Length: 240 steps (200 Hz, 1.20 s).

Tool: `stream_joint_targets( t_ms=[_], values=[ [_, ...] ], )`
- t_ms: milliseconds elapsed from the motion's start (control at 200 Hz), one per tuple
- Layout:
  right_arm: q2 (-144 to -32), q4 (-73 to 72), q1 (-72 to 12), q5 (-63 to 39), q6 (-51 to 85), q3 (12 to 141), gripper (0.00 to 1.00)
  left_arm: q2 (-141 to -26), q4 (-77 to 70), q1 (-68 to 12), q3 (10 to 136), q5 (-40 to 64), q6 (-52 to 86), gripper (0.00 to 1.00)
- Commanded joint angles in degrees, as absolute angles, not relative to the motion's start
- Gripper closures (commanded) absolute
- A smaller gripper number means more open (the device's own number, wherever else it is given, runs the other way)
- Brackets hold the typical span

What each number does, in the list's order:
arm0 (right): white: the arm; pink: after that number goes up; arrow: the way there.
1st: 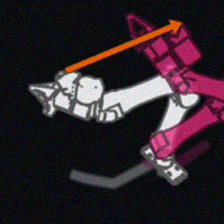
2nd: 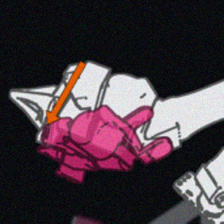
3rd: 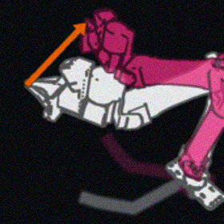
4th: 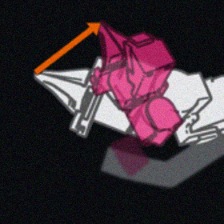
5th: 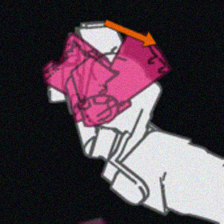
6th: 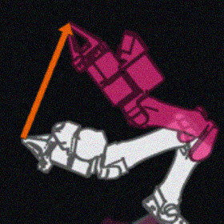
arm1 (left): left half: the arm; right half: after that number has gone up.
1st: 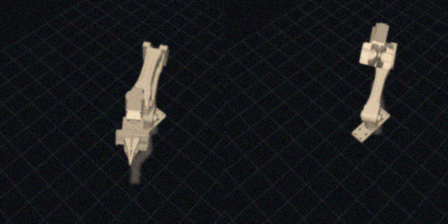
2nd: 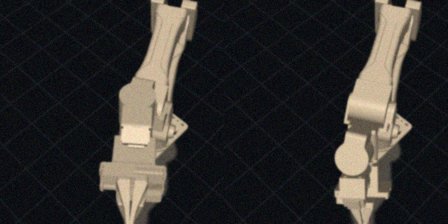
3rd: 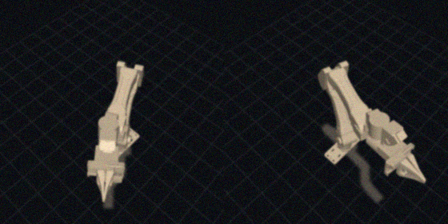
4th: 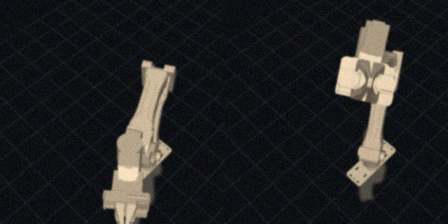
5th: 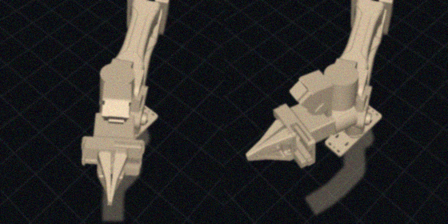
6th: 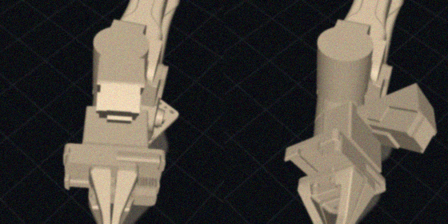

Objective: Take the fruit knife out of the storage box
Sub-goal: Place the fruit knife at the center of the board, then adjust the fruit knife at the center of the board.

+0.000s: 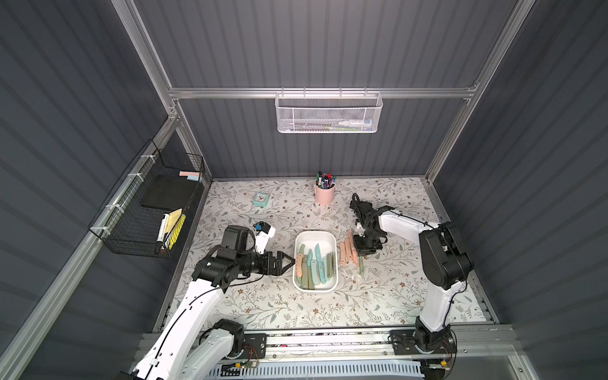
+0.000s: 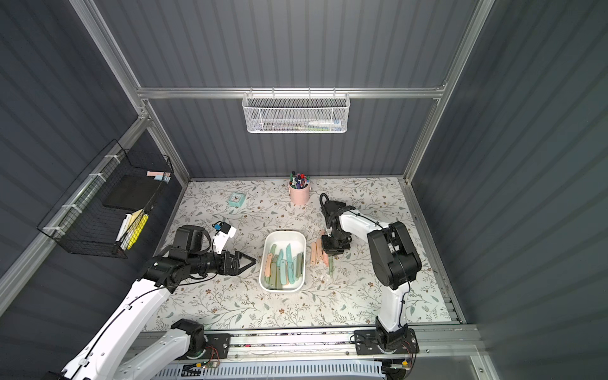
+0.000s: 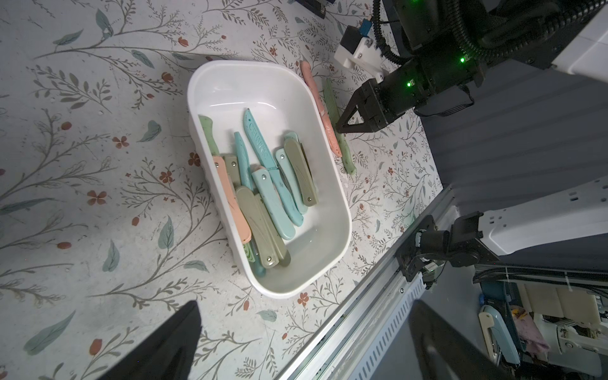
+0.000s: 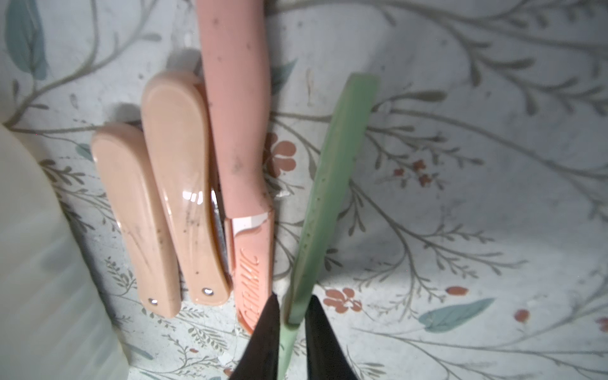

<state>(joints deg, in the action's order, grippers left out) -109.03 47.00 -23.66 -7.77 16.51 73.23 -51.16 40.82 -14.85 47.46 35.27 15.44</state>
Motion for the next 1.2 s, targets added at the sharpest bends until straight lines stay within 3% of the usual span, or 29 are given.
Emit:
stream_joint_targets(
  t_ms=[0,260,1196],
  values=[
    [-107.46,48.22,-23.51,-8.94,16.26,74.12,0.75,-50.69,42.01,-15.03,47.99,35.08,14.86,0.01],
    [-106.93,49.94,-23.29,-5.80,17.08,75.64,0.71,-50.10,41.79,-15.03,47.92,35.16,14.92,0.01],
    [-111.36,52.20,-22.76,-2.20,18.46,78.17,0.75,-49.92,42.01,-15.03,47.99,34.85,14.78,0.01]
  ],
)
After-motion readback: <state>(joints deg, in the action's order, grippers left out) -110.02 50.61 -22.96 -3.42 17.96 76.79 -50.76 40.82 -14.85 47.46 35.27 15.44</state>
